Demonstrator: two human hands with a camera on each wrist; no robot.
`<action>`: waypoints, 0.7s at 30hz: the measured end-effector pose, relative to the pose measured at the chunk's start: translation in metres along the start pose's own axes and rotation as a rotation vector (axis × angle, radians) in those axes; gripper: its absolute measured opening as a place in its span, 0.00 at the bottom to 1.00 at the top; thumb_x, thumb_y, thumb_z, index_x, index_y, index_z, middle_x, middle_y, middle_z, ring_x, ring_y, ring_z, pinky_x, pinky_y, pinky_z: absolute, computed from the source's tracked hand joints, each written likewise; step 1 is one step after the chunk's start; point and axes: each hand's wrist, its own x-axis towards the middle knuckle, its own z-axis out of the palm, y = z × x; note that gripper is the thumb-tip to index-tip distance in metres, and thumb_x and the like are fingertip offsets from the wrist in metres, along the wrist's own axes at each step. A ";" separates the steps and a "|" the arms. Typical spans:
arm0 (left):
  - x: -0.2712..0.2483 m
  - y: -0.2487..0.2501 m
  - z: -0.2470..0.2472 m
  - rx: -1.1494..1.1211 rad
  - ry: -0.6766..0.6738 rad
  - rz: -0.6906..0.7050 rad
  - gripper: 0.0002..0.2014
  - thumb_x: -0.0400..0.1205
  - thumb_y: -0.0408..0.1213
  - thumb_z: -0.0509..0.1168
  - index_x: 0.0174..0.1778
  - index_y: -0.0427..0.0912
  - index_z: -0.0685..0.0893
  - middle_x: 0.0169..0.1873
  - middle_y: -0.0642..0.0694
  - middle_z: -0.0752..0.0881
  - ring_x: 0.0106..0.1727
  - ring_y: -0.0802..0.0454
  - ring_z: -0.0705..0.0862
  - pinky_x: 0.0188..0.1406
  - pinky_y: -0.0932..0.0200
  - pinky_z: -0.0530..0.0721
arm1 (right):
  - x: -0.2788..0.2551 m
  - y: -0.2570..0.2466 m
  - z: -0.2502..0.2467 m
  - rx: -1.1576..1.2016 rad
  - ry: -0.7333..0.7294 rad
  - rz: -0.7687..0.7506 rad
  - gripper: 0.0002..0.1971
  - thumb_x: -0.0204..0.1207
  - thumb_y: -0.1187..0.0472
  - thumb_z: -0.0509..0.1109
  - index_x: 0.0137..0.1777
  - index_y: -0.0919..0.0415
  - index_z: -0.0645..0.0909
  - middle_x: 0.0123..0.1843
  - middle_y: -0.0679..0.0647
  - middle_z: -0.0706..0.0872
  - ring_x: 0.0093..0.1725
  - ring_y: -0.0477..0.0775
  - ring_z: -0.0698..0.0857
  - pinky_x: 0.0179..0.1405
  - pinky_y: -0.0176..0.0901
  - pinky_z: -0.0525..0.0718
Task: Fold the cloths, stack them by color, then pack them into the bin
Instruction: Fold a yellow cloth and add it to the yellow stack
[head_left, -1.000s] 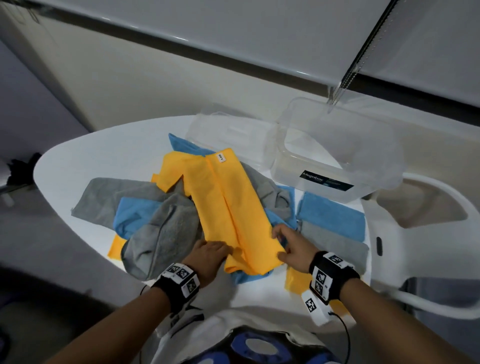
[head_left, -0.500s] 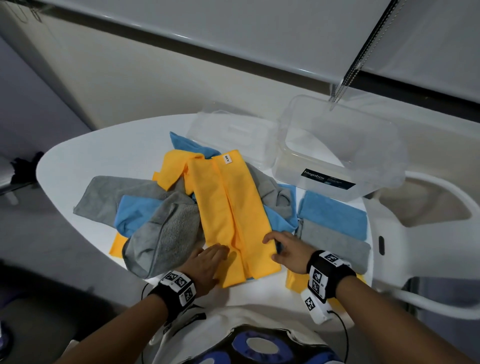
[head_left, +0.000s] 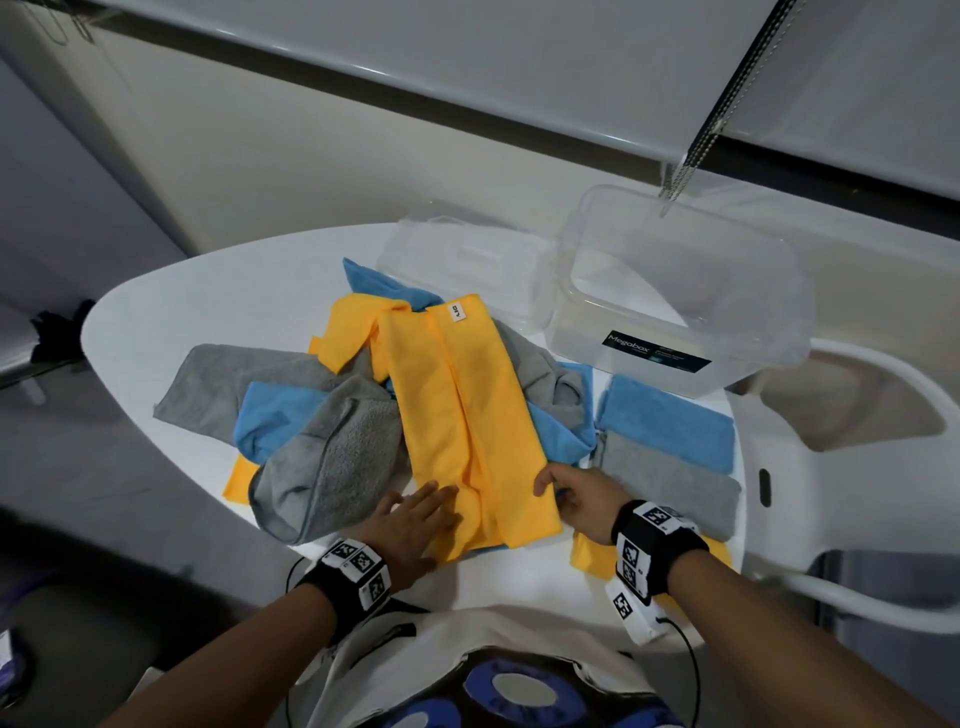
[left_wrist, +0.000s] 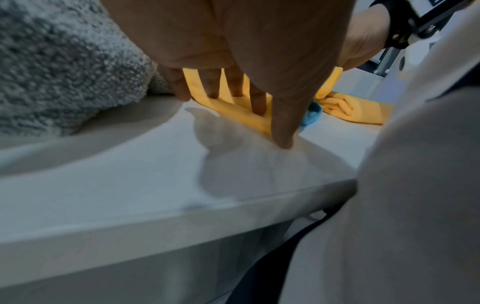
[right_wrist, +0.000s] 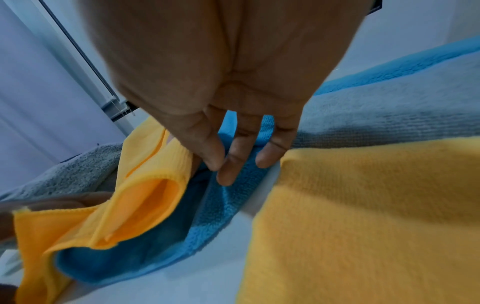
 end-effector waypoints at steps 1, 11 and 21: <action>0.001 0.002 0.000 -0.023 0.037 -0.006 0.31 0.83 0.54 0.60 0.81 0.56 0.57 0.85 0.53 0.44 0.85 0.50 0.45 0.77 0.43 0.58 | 0.000 0.000 -0.001 -0.019 0.012 -0.012 0.23 0.75 0.72 0.62 0.48 0.36 0.77 0.33 0.43 0.79 0.33 0.42 0.79 0.37 0.35 0.78; -0.009 0.003 0.007 -0.512 0.233 -0.213 0.25 0.83 0.54 0.48 0.73 0.52 0.75 0.68 0.48 0.82 0.66 0.44 0.82 0.64 0.52 0.80 | -0.002 -0.002 -0.016 -0.426 0.219 -0.266 0.12 0.66 0.62 0.64 0.46 0.45 0.80 0.58 0.48 0.72 0.54 0.51 0.71 0.51 0.50 0.74; -0.025 0.013 0.001 -0.644 0.257 -0.323 0.18 0.85 0.56 0.47 0.64 0.54 0.72 0.40 0.44 0.85 0.38 0.47 0.82 0.39 0.55 0.78 | -0.001 -0.003 -0.018 -0.318 -0.040 -0.200 0.15 0.70 0.56 0.60 0.57 0.44 0.73 0.56 0.48 0.83 0.58 0.56 0.81 0.60 0.54 0.77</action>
